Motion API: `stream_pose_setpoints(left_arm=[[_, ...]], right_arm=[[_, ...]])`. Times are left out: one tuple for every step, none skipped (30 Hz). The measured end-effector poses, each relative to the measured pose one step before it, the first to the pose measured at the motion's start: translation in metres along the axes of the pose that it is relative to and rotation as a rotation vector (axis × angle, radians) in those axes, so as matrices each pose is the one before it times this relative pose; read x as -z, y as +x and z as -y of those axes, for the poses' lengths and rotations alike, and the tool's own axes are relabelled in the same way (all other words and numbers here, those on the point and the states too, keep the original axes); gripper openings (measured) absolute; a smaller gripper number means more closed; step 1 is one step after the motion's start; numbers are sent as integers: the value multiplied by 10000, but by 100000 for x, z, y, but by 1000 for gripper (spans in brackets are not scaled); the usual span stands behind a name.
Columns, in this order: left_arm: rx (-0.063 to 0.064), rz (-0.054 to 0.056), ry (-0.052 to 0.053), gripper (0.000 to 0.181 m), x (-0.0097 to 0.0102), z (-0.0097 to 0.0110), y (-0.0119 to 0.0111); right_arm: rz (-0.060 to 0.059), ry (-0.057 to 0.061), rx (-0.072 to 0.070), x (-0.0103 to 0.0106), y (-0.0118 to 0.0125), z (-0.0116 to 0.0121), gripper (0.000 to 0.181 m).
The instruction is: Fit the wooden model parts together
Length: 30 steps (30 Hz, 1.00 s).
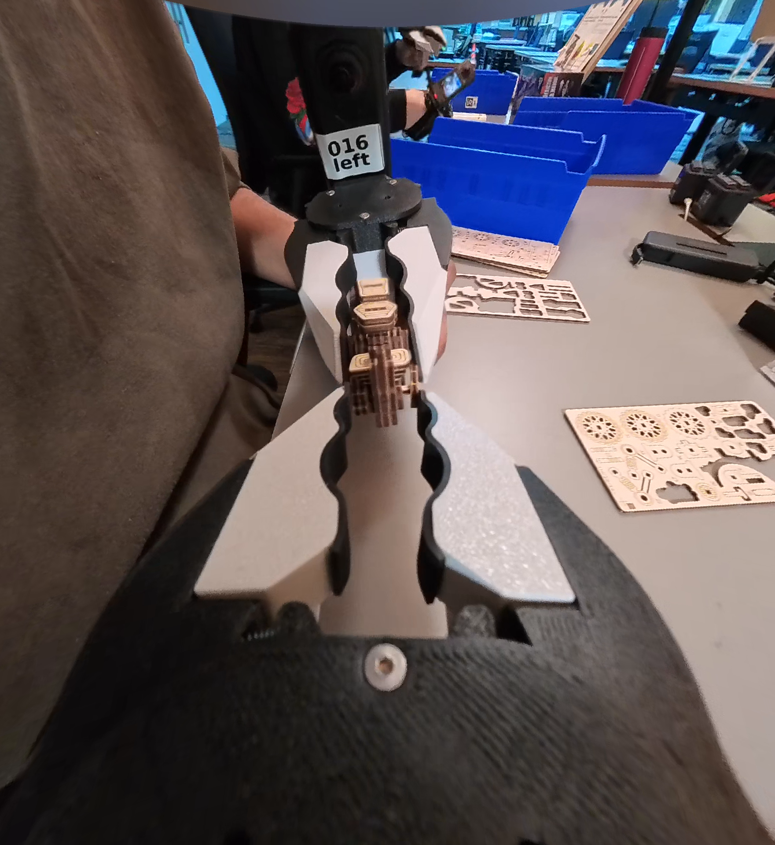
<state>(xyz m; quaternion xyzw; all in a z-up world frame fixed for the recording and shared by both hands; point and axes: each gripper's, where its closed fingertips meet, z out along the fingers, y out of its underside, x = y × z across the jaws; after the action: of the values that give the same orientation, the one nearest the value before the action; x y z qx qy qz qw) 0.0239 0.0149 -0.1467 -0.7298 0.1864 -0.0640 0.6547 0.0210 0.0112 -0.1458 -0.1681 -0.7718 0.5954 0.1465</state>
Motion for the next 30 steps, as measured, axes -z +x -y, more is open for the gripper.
stream_pose_setpoints(left_arm=[[-20,17,-23,31,-18,-65,-11],[15,-20,10,31,0,-28,39],[44,-34,43,31,-3,12,54],[55,-26,40,31,16,14,35],[59,-11,28,31,-5,27,-12],[58,-25,19,32,-3,8,18],[44,-25,10,32,-24,11,27],[18,-21,19,32,-22,27,38],[6,-15,15,32,-21,26,53],[4,-2,-8,32,-23,-26,18],[25,-7,-28,33,-25,-57,2],[46,-2,-34,33,-20,-69,-21],[62,-15,-21,33,-22,-53,-11],[67,-12,-16,33,-12,-48,-16],[80,-7,-5,33,-17,-26,-47],[95,-11,4,33,-10,-4,-38],[123,7,-12,32,-6,-28,-79],[144,20,-7,32,-14,-21,-127],[163,14,1,32,10,-13,-126],[171,-13,12,32,10,15,-102],[199,10,42,32,31,56,-141],[234,72,48,32,0,73,-246],[256,74,26,32,-25,74,-237],[276,7,38,32,-31,80,-148],[324,-21,58,31,-34,101,-114],[344,-26,59,31,-43,87,-109],[320,-53,36,31,-18,57,-85],[313,-55,21,31,-23,27,-74],[282,-48,13,30,-30,21,-68],[209,-60,16,30,-5,24,-29]], right_arm=[[32,-1,-64,-11,21,-53,26],[0,-2,-32,-10,31,-32,26],[-2,3,-35,-9,32,-5,26],[22,15,-67,-3,16,7,26],[31,30,-88,2,-2,15,26],[47,29,-98,8,4,14,26],[55,21,-96,13,-15,-16,26],[64,4,-104,-1,-14,-21,26],[69,-8,-112,-17,-34,-61,26],[63,7,-127,3,-1,-33,26],[61,2,-146,-4,8,-54,26],[48,-11,-150,-9,30,-76,26],[54,-33,-172,-28,37,-103,26],[62,-17,-204,-19,34,-76,26],[73,-7,-246,-30,47,-68,26],[88,2,-267,-28,42,-63,26],[82,17,-277,-4,78,-24,26],[59,19,-260,10,101,2,26],[47,7,-265,-5,125,3,26],[65,18,-281,1,84,25,26],[61,50,-297,-5,92,60,26],[24,66,-319,15,160,76,26],[24,72,-305,52,176,91,27],[71,68,-300,55,119,91,27],[84,57,-297,37,89,68,26],[69,54,-277,31,101,65,26],[64,53,-222,36,61,52,26],[33,39,-148,32,57,44,26],[-7,21,-71,18,71,17,26],[-16,12,-18,-1,47,2,26]])
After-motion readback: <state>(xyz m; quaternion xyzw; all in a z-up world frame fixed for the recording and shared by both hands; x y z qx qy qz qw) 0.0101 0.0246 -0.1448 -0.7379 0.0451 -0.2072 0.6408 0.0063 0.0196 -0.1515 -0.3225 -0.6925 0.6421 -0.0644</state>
